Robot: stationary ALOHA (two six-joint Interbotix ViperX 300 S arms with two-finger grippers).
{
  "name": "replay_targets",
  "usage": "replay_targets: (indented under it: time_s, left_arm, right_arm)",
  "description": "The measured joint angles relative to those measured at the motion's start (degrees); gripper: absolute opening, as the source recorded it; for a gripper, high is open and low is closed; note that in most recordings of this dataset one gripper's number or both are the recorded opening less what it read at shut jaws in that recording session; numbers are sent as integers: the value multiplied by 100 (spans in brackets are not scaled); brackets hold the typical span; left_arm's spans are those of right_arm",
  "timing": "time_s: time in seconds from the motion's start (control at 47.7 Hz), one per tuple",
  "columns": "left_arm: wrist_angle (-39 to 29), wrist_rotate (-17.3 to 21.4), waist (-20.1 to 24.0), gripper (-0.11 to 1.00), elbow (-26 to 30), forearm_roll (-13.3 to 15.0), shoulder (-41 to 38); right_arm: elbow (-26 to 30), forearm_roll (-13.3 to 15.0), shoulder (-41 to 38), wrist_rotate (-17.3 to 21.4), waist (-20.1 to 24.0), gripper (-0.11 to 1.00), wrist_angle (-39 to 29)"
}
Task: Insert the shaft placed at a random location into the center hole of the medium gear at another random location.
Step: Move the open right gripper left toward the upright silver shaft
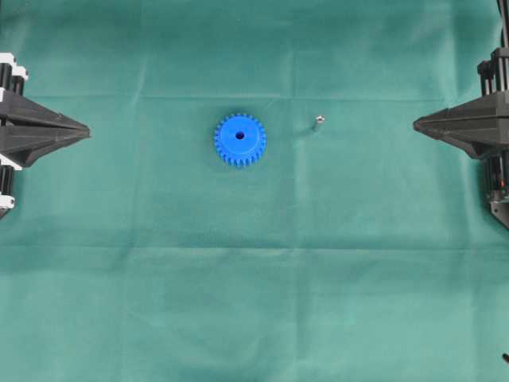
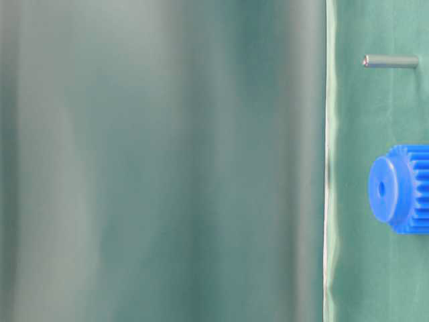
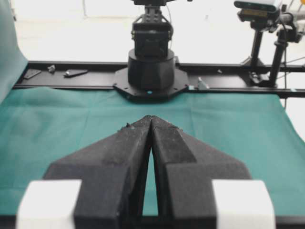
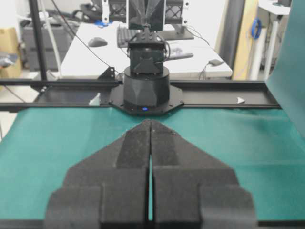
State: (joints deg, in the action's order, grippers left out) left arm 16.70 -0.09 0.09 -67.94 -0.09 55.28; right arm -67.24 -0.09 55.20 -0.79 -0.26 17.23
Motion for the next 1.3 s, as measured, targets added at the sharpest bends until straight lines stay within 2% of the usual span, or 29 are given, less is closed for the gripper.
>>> replay_targets:
  time_s: [0.105,0.357,0.399,0.504,0.713,0.755,0.881,1.049,1.301]
  left_arm:
    - [-114,0,-9,0,62,-26,-18]
    - [-176,-9,-18,0,88,-53,-18]
    - [-176,-9,-26,0,88,-53,-18]
    - [-193,-9,-18,0,88,-53,-18]
    - [-193,-9,-26,0,88,-53,-26]
    - [-193,-9,-26,0,88,-53,-26]
    - [-202,-9,-26,0,88,-53,-26]
    - [-229,-9,-26,0,88,-62,-26]
    - [-229,-9,-26,0,88,-53,-26]
  right_arm:
    - [0,9,-18,0,-79,1,-97]
    - [0,9,-193,-9,-615,1,-149]
    - [9,9,-255,-9,-668,4,-141]
    - [-9,9,-510,-9,-756,24,0]
    - [-123,18,-1529,-18,-993,86,580]
    - [-158,18,-1784,-62,-1063,91,738]
    - [-211,18,-2575,-176,-1230,81,1274]
    - [-211,9,-3612,-193,-1415,83,1969]
    - [-158,-18,-4957,-193,-1468,83,2813]
